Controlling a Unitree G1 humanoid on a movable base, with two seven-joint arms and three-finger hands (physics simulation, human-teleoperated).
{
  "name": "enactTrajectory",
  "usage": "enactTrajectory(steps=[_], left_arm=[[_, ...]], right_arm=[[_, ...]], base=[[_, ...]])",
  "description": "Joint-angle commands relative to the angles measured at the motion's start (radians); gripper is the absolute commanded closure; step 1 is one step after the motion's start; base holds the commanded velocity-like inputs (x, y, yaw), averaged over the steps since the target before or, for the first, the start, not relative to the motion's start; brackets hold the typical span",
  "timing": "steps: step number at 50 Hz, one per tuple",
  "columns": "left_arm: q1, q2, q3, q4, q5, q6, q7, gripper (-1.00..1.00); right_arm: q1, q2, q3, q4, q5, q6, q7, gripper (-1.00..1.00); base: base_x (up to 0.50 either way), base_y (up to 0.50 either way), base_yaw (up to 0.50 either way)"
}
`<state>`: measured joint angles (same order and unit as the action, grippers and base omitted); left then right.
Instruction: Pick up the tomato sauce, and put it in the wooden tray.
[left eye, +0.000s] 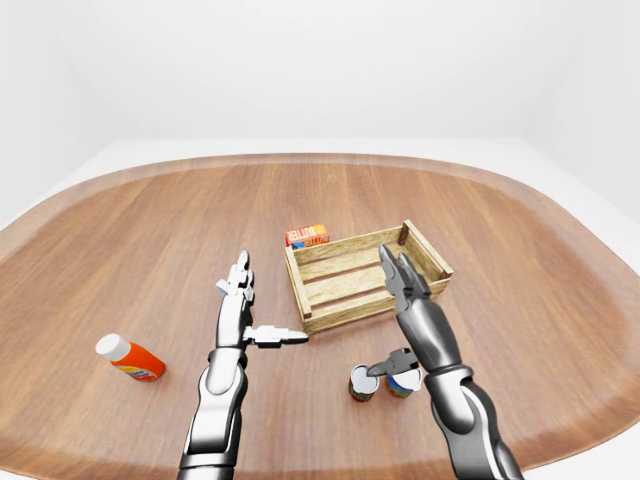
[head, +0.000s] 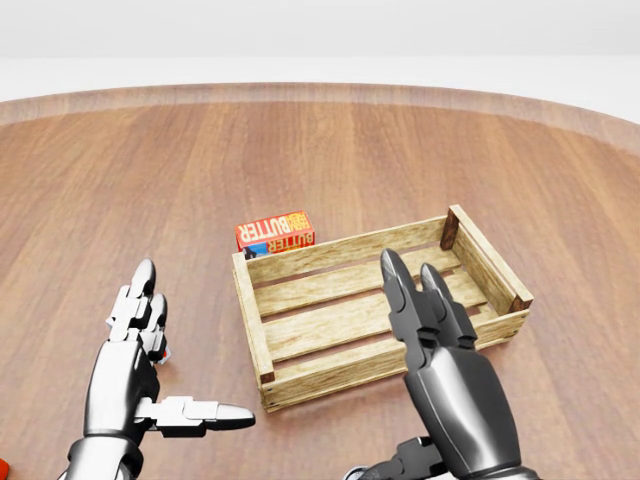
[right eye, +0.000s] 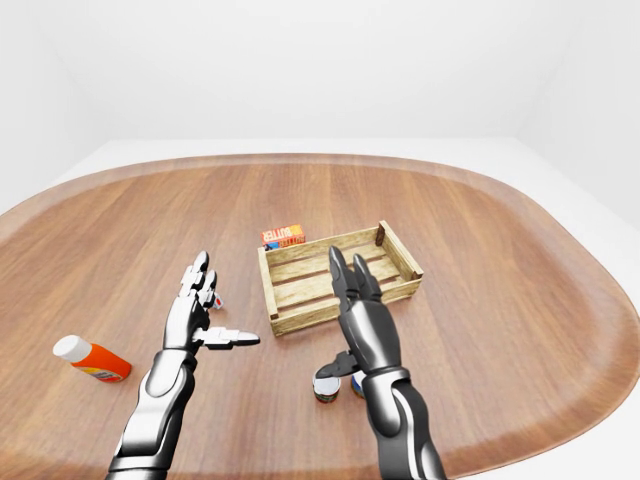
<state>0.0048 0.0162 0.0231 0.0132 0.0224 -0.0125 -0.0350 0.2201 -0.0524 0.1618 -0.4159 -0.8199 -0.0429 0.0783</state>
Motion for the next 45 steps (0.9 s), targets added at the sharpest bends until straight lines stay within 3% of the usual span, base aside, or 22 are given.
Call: enactTrajectory(steps=[1, 24, 45], left_arm=[[0.0, 0.0, 0.0, 0.002, 0.001, -0.001, 0.0, -1.0], [-0.002, 0.001, 0.001, 0.004, 0.0, -0.002, -0.001, -1.0], [0.0, 0.0, 0.0, 0.001, 0.002, -0.001, -0.001, -1.0]], right_arm=[[0.035, -0.01, 0.045, -0.012, -0.124, -0.015, -0.018, -1.0], [0.065, -0.036, 0.075, 0.047, -0.255, -0.044, -0.033, -1.0], [0.084, -0.056, 0.125, 0.105, -0.351, -0.044, -0.015, -1.0]], base=[[0.0, 0.0, 0.0], [0.0, 0.0, 0.0], [0.0, 0.0, 0.0]])
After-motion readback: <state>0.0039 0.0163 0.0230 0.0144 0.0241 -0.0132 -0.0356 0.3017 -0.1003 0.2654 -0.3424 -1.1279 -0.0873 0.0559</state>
